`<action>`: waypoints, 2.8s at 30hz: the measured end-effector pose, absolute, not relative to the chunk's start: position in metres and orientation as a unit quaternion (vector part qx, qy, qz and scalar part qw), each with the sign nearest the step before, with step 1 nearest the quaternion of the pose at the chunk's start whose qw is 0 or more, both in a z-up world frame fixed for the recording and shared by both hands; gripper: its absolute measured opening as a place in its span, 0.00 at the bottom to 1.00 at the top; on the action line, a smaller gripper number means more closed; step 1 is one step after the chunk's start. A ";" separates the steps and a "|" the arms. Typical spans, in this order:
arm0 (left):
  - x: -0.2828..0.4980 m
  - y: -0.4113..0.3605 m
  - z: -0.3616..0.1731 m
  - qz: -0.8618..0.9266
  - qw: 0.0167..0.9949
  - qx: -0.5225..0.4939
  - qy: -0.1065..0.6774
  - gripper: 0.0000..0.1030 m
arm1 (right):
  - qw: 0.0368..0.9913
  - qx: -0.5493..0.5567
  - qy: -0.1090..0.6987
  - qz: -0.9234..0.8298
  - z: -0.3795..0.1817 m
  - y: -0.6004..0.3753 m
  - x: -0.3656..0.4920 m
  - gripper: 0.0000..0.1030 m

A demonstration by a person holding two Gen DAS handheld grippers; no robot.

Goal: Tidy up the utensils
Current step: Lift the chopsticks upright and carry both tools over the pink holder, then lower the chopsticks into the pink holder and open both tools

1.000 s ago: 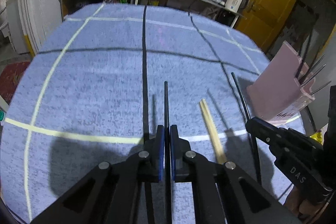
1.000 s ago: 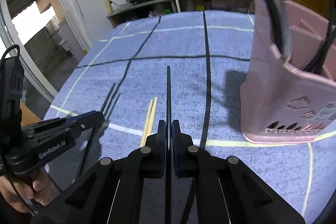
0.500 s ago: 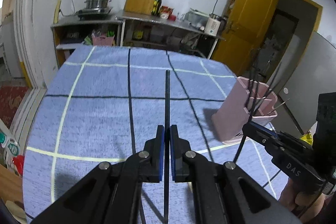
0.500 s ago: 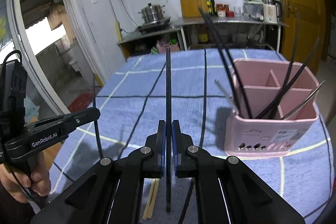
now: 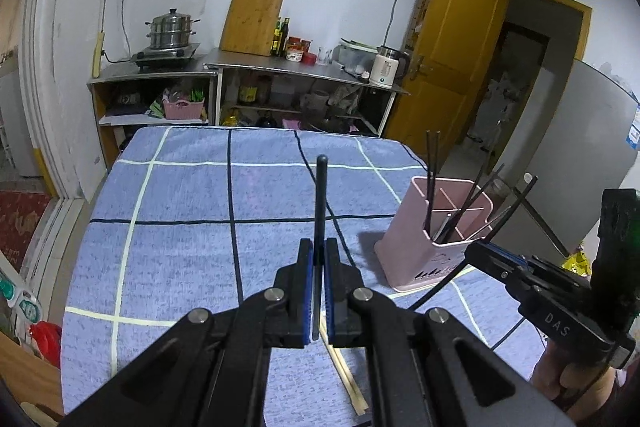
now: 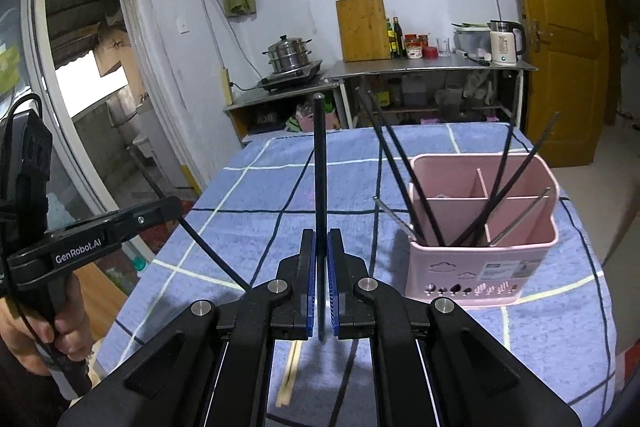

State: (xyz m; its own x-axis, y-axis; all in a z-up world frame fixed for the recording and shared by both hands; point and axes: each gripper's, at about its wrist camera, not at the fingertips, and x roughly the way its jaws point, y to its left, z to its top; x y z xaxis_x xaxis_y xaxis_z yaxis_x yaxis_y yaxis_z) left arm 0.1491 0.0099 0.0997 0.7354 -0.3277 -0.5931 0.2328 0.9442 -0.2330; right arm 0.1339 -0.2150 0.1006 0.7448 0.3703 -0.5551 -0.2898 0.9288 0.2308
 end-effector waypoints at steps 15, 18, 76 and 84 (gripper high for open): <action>0.149 -0.038 0.112 -0.224 0.911 -0.076 0.337 0.05 | 0.942 0.082 0.296 0.135 0.117 -0.265 0.116 0.05; 0.154 -0.053 0.121 -0.243 0.909 -0.077 0.331 0.05 | 0.945 0.090 0.288 0.126 0.125 -0.280 0.115 0.05; 0.205 -0.099 0.140 -0.273 0.917 -0.053 0.285 0.25 | 0.959 0.081 0.266 0.052 0.123 -0.327 0.160 0.17; 0.184 -0.065 0.144 -0.244 0.930 -0.057 0.269 0.25 | 0.967 0.084 0.237 0.040 0.139 -0.334 0.128 0.19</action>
